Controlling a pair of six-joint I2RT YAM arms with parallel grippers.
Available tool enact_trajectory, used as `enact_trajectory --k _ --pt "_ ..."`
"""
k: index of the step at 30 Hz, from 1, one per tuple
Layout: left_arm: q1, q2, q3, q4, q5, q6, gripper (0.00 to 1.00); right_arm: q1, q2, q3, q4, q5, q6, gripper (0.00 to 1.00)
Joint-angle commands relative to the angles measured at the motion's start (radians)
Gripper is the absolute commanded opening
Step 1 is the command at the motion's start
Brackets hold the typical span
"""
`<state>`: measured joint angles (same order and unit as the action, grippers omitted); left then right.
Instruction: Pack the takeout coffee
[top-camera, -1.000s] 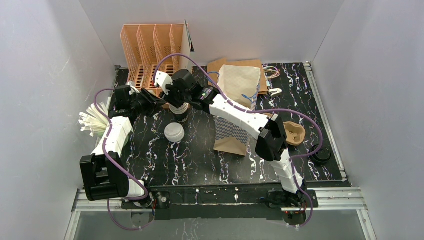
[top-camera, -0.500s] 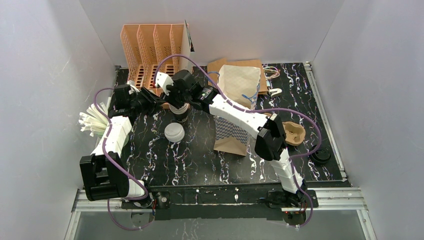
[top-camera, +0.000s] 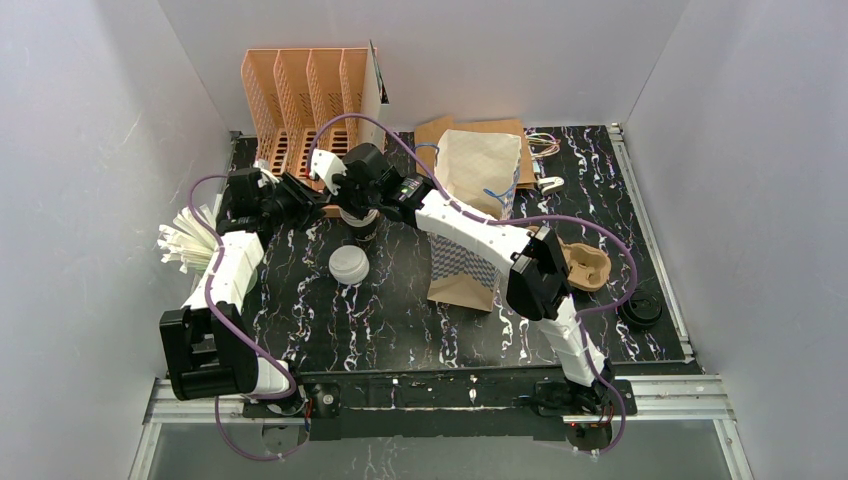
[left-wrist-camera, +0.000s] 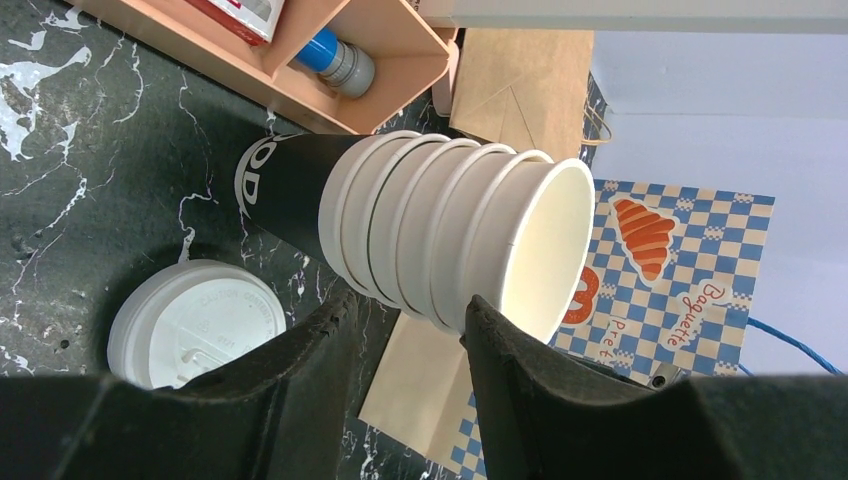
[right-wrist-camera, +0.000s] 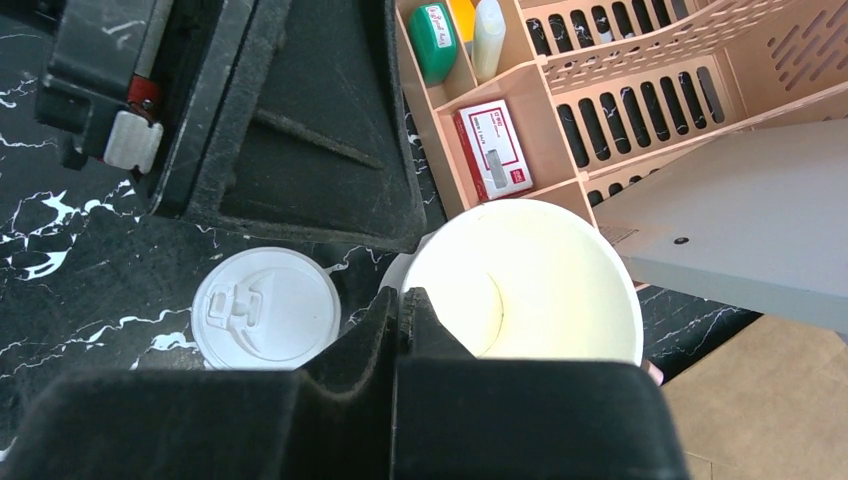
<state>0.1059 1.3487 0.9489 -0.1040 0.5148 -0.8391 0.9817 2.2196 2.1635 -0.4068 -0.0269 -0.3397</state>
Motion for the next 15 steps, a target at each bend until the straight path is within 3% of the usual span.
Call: enact_trajectory --k 1,8,15 --pt "-0.010 0.006 0.023 0.015 0.032 -0.006 0.43 -0.004 -0.017 0.035 0.012 -0.024 0.002 0.01" --pt "-0.023 0.020 0.009 0.043 0.027 -0.008 0.50 -0.004 -0.029 0.035 0.009 -0.030 0.002 0.01" --pt "-0.028 0.040 -0.025 0.042 -0.004 0.014 0.42 -0.004 -0.058 0.051 0.018 -0.040 0.016 0.01"
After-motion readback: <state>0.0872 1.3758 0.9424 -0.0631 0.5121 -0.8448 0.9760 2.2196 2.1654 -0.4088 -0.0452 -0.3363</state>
